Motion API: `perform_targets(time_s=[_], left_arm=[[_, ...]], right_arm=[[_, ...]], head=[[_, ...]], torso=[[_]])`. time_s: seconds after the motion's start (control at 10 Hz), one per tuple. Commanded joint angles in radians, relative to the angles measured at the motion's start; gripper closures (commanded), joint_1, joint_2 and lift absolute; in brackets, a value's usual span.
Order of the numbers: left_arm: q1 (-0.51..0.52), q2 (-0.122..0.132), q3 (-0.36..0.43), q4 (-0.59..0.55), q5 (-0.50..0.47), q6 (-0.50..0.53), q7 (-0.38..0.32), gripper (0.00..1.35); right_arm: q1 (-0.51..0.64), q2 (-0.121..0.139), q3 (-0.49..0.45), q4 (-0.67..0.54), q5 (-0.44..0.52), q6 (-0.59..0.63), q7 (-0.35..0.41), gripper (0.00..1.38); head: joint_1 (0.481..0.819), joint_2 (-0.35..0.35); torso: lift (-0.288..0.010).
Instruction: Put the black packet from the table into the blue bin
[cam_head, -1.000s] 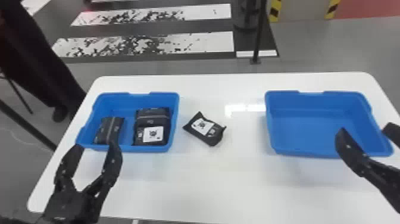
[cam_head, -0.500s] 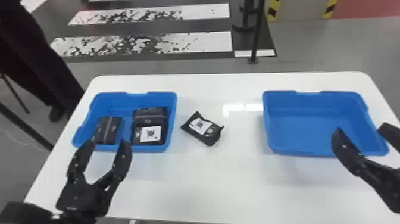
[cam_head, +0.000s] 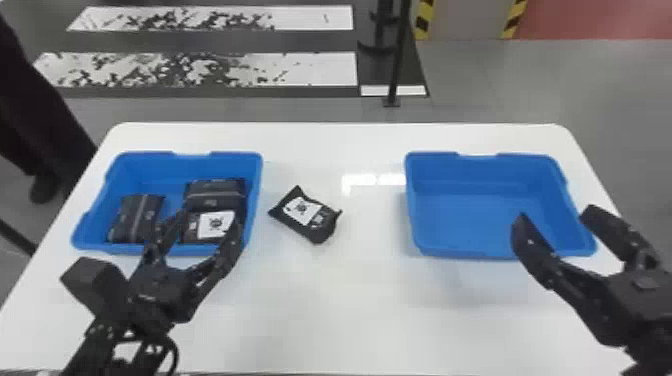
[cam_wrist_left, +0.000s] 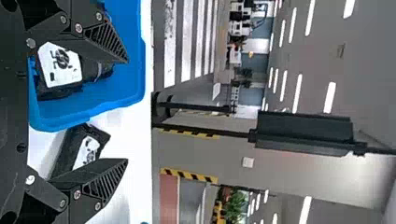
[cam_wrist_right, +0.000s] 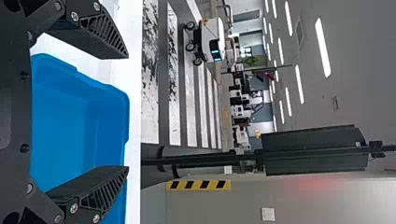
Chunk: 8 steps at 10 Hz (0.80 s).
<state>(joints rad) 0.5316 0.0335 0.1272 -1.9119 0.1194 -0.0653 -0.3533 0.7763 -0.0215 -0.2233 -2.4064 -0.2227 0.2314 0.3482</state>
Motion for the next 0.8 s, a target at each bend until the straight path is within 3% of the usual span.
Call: perform_targets(time_s=[0.0, 0.3, 0.7], left_arm=[[-0.095, 0.0, -0.029, 0.063, -0.056, 0.051, -0.009, 0.3], [-0.279, 0.0, -0.117, 0.2, -0.143, 0.168, -0.039, 0.27], [-0.438, 0.009, -0.233, 0.36, -0.149, 0.281, -0.05, 0.25]], right_arm=[[-0.003, 0.0, 0.0, 0.0, 0.001, -0.001, 0.0, 0.17], [-0.008, 0.0, 0.002, 0.002, 0.001, 0.002, 0.0, 0.17], [-0.011, -0.002, 0.002, 0.007, -0.001, -0.001, 0.0, 0.17]], head=[[0.695, -0.017], [0.695, -0.07], [0.695, -0.144]], torso=[[-0.11], [-0.11], [-0.11]])
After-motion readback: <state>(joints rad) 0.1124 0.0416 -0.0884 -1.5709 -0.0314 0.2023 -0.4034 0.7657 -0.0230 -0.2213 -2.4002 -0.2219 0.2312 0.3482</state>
